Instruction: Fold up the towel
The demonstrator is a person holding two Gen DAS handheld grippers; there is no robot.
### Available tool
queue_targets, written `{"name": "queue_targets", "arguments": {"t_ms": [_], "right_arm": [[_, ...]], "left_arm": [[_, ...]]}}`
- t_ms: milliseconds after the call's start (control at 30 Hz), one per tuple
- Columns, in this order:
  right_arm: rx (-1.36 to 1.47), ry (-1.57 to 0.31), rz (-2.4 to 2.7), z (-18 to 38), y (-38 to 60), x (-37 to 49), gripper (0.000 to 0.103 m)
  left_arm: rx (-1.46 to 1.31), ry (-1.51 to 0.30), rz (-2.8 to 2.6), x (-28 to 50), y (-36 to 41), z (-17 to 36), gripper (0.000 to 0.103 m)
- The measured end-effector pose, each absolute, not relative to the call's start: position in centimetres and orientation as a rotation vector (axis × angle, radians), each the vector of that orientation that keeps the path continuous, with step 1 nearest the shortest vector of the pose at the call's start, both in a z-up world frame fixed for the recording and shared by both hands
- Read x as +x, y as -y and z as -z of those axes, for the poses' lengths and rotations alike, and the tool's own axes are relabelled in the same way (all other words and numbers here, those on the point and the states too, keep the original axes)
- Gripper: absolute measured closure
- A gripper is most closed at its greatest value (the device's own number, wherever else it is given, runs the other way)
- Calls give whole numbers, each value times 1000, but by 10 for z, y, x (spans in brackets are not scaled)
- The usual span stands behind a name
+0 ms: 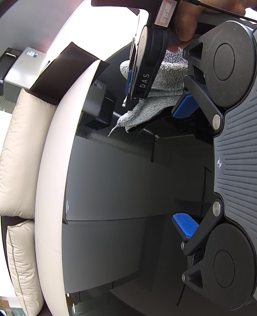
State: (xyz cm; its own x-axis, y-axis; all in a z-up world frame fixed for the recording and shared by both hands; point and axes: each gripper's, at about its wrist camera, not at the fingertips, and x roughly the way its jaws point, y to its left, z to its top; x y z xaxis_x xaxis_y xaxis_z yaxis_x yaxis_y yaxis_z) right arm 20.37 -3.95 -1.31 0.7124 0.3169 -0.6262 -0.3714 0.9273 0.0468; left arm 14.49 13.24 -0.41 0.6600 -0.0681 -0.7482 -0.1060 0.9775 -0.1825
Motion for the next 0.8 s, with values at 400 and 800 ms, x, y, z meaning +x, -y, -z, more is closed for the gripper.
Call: {"name": "queue_targets", "arguments": {"t_ms": [400, 800], "right_arm": [[-17, -682, -371, 20, 60, 209, 97], [23, -639, -462, -4, 57, 199, 99]], "left_arm": [[-214, -852, -21, 144, -134, 3, 1], [-220, -852, -19, 143, -133, 4, 1]]}}
